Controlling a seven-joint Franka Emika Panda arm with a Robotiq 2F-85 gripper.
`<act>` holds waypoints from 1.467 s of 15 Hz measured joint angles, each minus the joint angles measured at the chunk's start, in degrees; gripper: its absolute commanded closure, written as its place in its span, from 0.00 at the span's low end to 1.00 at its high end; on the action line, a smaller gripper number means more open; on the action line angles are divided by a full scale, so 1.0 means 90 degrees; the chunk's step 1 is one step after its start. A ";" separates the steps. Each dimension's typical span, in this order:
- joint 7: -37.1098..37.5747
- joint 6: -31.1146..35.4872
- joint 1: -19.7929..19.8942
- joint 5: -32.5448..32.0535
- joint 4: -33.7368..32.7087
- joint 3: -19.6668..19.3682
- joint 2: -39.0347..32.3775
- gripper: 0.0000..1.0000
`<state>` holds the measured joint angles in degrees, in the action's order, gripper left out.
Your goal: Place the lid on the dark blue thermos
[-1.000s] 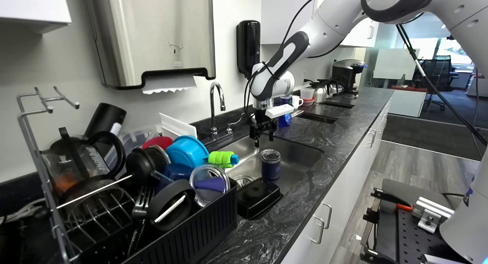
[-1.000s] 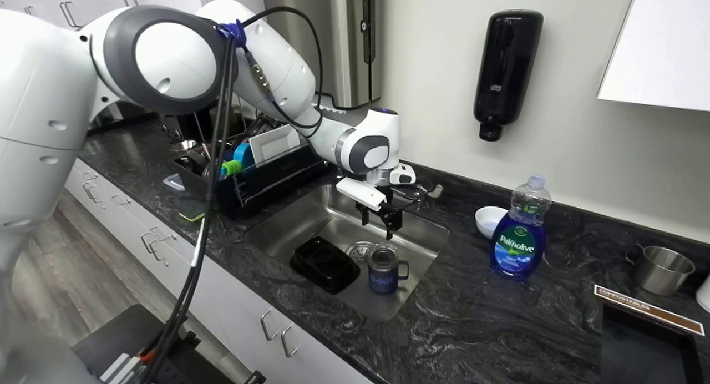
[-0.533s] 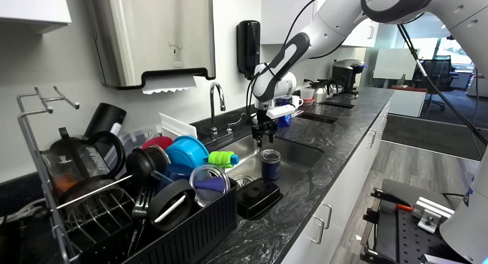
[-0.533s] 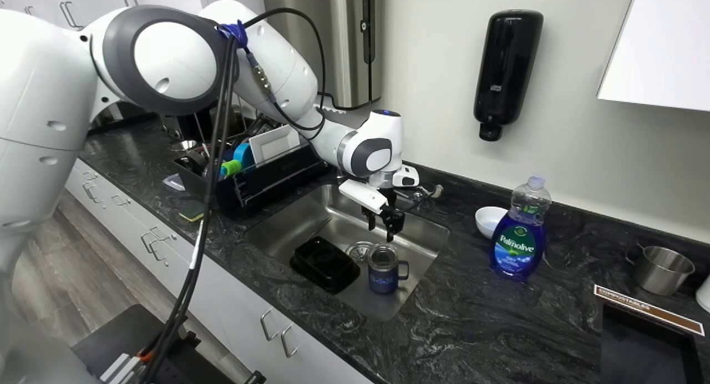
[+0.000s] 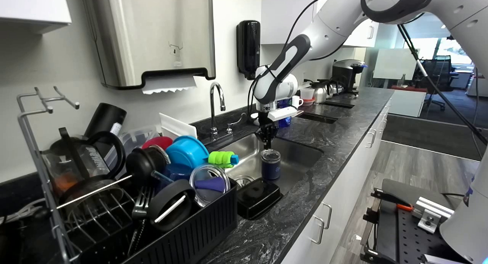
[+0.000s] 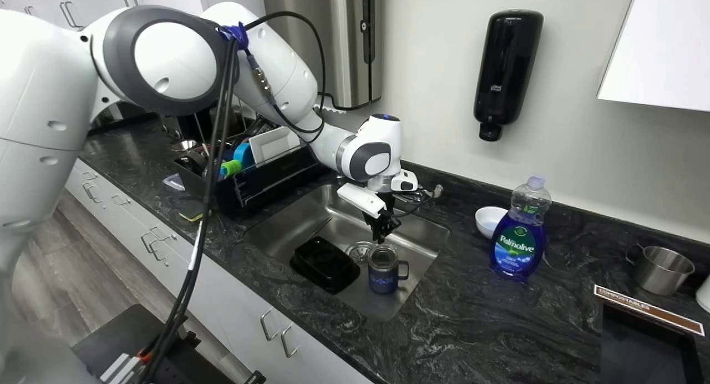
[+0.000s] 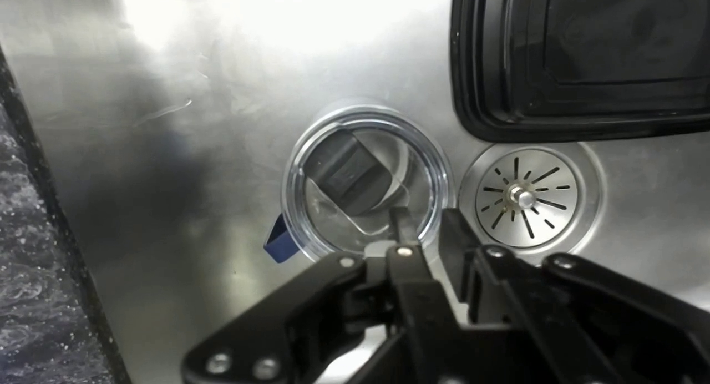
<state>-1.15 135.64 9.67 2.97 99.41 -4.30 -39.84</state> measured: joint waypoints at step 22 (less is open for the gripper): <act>-0.0007 0.0540 -0.0005 -0.0050 -0.0046 -0.0055 -0.0362 1.00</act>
<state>-1.22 140.49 9.62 2.52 99.00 -4.79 -43.10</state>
